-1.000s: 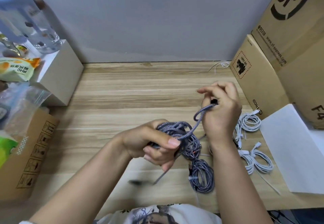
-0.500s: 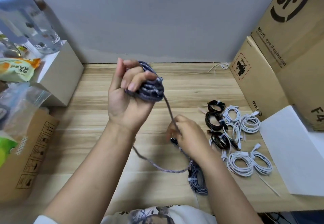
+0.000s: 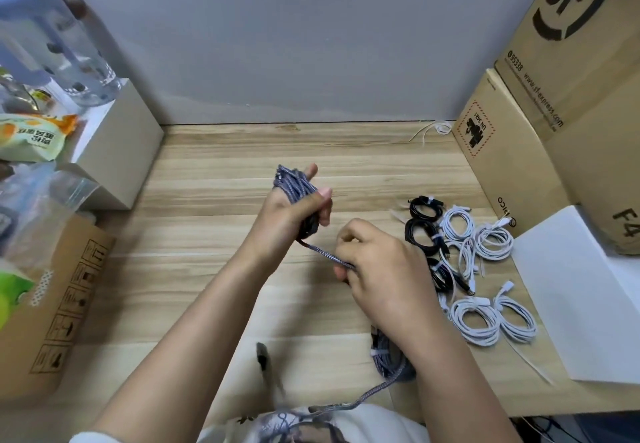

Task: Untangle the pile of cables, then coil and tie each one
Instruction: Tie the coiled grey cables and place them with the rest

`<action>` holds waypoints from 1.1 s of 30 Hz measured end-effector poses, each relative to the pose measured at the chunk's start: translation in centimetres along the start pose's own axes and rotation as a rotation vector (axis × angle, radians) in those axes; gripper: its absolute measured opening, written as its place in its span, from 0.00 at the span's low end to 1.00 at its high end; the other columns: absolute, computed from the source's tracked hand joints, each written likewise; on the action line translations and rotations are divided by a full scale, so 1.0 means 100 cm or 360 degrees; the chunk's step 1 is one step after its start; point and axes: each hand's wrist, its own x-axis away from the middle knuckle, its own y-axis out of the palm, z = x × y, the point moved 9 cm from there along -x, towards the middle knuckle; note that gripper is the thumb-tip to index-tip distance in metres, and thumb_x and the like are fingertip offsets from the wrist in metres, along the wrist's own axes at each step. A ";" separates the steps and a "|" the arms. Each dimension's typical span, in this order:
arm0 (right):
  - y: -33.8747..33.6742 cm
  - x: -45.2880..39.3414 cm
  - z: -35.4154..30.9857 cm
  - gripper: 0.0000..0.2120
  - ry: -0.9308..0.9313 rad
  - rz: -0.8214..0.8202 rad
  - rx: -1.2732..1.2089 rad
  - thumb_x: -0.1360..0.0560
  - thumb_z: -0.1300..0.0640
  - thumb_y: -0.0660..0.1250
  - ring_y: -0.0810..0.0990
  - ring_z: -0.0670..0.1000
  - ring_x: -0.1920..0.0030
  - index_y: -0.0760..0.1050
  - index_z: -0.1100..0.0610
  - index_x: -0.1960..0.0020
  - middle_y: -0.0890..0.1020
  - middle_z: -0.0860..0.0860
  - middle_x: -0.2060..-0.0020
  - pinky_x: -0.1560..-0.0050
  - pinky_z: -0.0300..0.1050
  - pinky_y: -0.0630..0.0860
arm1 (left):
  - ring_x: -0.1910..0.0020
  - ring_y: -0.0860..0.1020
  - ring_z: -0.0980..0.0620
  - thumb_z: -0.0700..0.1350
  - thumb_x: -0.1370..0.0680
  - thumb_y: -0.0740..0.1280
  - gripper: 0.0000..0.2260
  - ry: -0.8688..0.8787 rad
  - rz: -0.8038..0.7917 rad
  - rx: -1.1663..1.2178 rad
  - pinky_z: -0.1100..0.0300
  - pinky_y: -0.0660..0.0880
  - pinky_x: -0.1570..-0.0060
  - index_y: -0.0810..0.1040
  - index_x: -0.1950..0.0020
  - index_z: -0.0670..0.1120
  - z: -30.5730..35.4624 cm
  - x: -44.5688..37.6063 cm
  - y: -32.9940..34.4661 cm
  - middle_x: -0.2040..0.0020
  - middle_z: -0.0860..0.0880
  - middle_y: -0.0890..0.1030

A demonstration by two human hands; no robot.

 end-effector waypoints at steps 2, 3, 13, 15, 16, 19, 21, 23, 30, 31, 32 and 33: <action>-0.009 0.001 0.004 0.10 0.0020 0.0128 -0.0036 0.36 0.56 0.56 0.78 0.53 0.71 0.75 0.51 0.69 0.78 0.44 0.64 0.74 0.40 0.67 | 0.61 0.76 0.63 0.46 0.24 0.65 0.15 0.0037 -0.0128 -0.0491 0.58 0.68 0.39 0.74 0.60 0.33 -0.001 0.004 0.009 0.72 0.46 0.72; -0.017 0.001 0.007 0.09 0.0036 0.0210 -0.0098 0.36 0.58 0.57 0.78 0.53 0.69 0.76 0.51 0.69 0.78 0.44 0.63 0.73 0.42 0.70 | 0.65 0.76 0.62 0.49 0.23 0.62 0.20 0.0052 -0.0167 -0.0600 0.62 0.71 0.44 0.74 0.58 0.30 -0.002 0.006 0.012 0.73 0.46 0.72; -0.036 -0.006 0.051 0.16 0.0184 0.0650 -0.0740 0.37 0.74 0.62 0.76 0.47 0.59 0.77 0.54 0.67 0.75 0.44 0.62 0.59 0.43 0.74 | 0.79 0.65 0.51 0.70 0.27 0.56 0.30 -0.0407 -0.1141 -0.0053 0.58 0.71 0.63 0.81 0.60 0.43 -0.019 0.051 0.040 0.80 0.51 0.65; -0.032 -0.007 0.062 0.20 0.0282 0.0643 -0.0815 0.37 0.79 0.60 0.74 0.40 0.58 0.78 0.55 0.65 0.73 0.43 0.62 0.58 0.31 0.69 | 0.81 0.64 0.54 0.65 0.24 0.57 0.26 -0.0363 -0.1417 0.0420 0.60 0.74 0.61 0.81 0.58 0.44 0.000 0.061 0.047 0.80 0.52 0.63; -0.027 -0.009 0.063 0.20 0.0288 0.0592 -0.0821 0.37 0.78 0.59 0.73 0.40 0.58 0.78 0.54 0.64 0.73 0.44 0.62 0.58 0.31 0.68 | 0.82 0.62 0.54 0.63 0.23 0.56 0.24 -0.0314 -0.1538 0.0593 0.61 0.74 0.60 0.81 0.57 0.45 0.011 0.065 0.050 0.80 0.52 0.61; -0.009 -0.013 0.050 0.21 0.0195 0.0406 -0.0819 0.37 0.73 0.55 0.73 0.45 0.59 0.80 0.53 0.63 0.74 0.47 0.62 0.59 0.38 0.68 | 0.82 0.58 0.52 0.58 0.20 0.56 0.20 -0.0218 -0.1828 0.0985 0.60 0.73 0.56 0.80 0.53 0.44 0.038 0.074 0.058 0.80 0.51 0.58; -0.001 -0.014 0.043 0.21 0.0172 0.0356 -0.0833 0.37 0.74 0.55 0.73 0.43 0.60 0.80 0.53 0.62 0.74 0.44 0.63 0.59 0.37 0.68 | 0.81 0.58 0.52 0.54 0.20 0.57 0.18 -0.0193 -0.1891 0.1224 0.58 0.73 0.55 0.78 0.52 0.41 0.050 0.076 0.063 0.80 0.52 0.59; 0.003 -0.015 0.038 0.19 0.0177 0.0345 -0.0811 0.34 0.75 0.58 0.74 0.41 0.59 0.80 0.54 0.62 0.75 0.45 0.63 0.58 0.37 0.69 | 0.80 0.58 0.52 0.49 0.21 0.59 0.15 -0.0163 -0.1800 0.1489 0.56 0.71 0.54 0.77 0.52 0.38 0.059 0.073 0.062 0.79 0.52 0.59; 0.027 -0.008 0.013 0.13 0.0188 -0.0153 -0.0512 0.26 0.68 0.56 0.73 0.51 0.57 0.73 0.52 0.51 0.71 0.45 0.61 0.56 0.51 0.72 | 0.64 0.73 0.46 0.40 0.22 0.63 0.17 0.0011 -0.0453 0.1652 0.54 0.65 0.39 0.68 0.38 0.32 0.057 0.024 0.008 0.65 0.42 0.73; 0.027 -0.006 0.009 0.11 0.0174 -0.0190 -0.0499 0.24 0.66 0.57 0.75 0.54 0.56 0.72 0.52 0.50 0.73 0.46 0.59 0.55 0.53 0.73 | 0.62 0.74 0.46 0.41 0.22 0.64 0.19 0.0026 -0.0309 0.1583 0.54 0.66 0.38 0.66 0.35 0.31 0.053 0.021 -0.001 0.63 0.43 0.74; 0.027 -0.004 0.004 0.09 0.0165 -0.0220 -0.0504 0.23 0.63 0.57 0.76 0.55 0.55 0.73 0.52 0.50 0.75 0.47 0.56 0.54 0.53 0.74 | 0.62 0.75 0.47 0.42 0.22 0.64 0.21 0.0060 -0.0200 0.1500 0.54 0.67 0.37 0.64 0.34 0.32 0.051 0.018 -0.007 0.63 0.44 0.74; 0.028 -0.004 0.001 0.08 0.0167 -0.0258 -0.0496 0.22 0.62 0.57 0.77 0.54 0.55 0.73 0.52 0.49 0.76 0.47 0.54 0.54 0.52 0.74 | 0.62 0.75 0.49 0.44 0.22 0.63 0.23 0.0109 -0.0155 0.1409 0.55 0.69 0.38 0.62 0.33 0.32 0.049 0.016 -0.011 0.62 0.46 0.74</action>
